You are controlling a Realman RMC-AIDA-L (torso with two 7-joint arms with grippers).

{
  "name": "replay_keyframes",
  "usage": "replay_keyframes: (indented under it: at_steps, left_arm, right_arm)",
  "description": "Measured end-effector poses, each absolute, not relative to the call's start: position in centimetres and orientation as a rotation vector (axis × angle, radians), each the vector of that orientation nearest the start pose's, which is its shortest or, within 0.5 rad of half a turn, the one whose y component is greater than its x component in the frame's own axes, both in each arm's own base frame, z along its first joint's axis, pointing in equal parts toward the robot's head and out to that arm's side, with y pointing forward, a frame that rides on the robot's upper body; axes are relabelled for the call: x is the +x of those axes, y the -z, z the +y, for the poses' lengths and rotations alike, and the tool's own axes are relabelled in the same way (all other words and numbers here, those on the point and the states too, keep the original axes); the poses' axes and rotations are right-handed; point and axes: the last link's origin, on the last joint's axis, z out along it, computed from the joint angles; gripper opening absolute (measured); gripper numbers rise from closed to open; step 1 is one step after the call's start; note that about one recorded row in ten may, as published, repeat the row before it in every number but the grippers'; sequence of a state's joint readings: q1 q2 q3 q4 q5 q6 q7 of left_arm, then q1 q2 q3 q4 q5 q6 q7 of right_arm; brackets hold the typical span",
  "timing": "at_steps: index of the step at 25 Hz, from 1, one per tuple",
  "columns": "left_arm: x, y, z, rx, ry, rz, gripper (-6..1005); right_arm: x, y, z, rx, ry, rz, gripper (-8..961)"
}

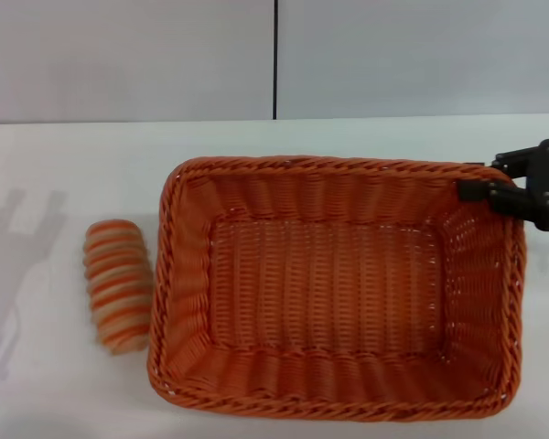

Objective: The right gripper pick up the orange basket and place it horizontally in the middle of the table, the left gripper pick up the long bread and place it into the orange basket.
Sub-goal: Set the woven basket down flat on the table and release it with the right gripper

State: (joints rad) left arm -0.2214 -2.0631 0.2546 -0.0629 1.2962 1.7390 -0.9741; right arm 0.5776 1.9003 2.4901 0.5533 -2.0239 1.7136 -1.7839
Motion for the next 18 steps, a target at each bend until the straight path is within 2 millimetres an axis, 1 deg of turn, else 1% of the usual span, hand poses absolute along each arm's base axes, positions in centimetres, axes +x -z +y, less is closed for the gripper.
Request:
replay_keyframes:
  at_steps: [3, 7, 15, 18]
  left_arm:
    - [-34.7, -2.3, 22.1, -1.386, 1.473, -0.927, 813]
    - [-34.7, -2.3, 22.1, -1.386, 1.473, -0.927, 813]
    - [-34.9, -2.4, 21.8, -1.374, 1.473, -0.931, 807]
    - [-34.8, -2.5, 22.0, -1.378, 1.478, -0.929, 800]
  right_arm:
    - [27.1, -5.0, 33.9, -2.818, -0.666, 0.545, 173]
    - [26.8, -4.6, 34.2, -2.818, -0.661, 0.539, 174]
    - [27.1, -4.3, 34.7, -2.798, -0.614, 0.575, 173]
    - [27.3, -4.1, 34.9, -2.783, -0.588, 0.610, 226]
